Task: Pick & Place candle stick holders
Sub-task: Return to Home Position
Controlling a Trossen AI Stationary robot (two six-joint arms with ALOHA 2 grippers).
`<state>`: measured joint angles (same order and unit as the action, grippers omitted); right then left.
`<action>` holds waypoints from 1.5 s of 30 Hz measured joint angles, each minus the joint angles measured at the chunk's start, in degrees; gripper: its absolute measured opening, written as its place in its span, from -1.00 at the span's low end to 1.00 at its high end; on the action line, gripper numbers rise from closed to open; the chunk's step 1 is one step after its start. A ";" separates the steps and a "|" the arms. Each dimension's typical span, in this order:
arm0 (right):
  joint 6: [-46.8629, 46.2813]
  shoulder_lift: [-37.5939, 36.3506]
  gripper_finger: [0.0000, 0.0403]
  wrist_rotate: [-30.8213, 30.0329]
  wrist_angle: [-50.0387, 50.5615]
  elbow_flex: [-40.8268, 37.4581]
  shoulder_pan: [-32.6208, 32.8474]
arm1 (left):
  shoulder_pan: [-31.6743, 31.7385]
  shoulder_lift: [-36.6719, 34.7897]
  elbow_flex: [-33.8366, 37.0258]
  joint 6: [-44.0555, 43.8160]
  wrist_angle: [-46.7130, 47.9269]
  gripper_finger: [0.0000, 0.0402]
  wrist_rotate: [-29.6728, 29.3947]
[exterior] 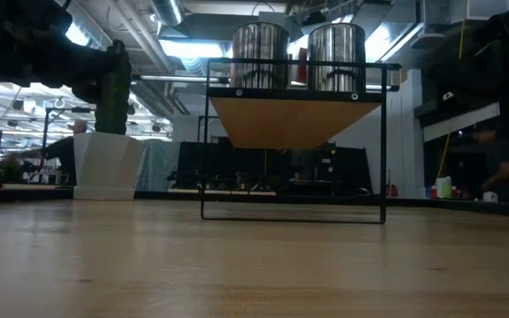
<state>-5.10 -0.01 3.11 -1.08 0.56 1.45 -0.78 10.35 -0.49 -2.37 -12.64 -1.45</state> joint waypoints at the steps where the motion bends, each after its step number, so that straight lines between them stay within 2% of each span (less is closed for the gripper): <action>1: 0.00 0.00 -0.97 0.00 -0.01 0.00 -0.01 | 0.00 -0.51 0.00 0.00 0.54 -0.99 0.02; 16: 0.00 0.00 -0.97 0.00 -0.01 0.00 0.00 | 0.00 -10.37 -0.02 0.14 11.82 -0.99 0.03; 31: -0.01 0.00 -0.97 0.00 -0.02 0.00 -0.02 | 0.00 -10.35 -0.04 0.59 12.04 -0.99 1.25; 45: 0.01 0.00 -0.97 0.00 -0.01 0.00 -0.01 | 0.00 -10.36 -0.04 -2.86 12.13 -0.94 1.18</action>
<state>-5.09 -0.01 3.11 -1.10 0.56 1.44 -0.78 -0.01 -0.54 -5.23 -0.51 -0.27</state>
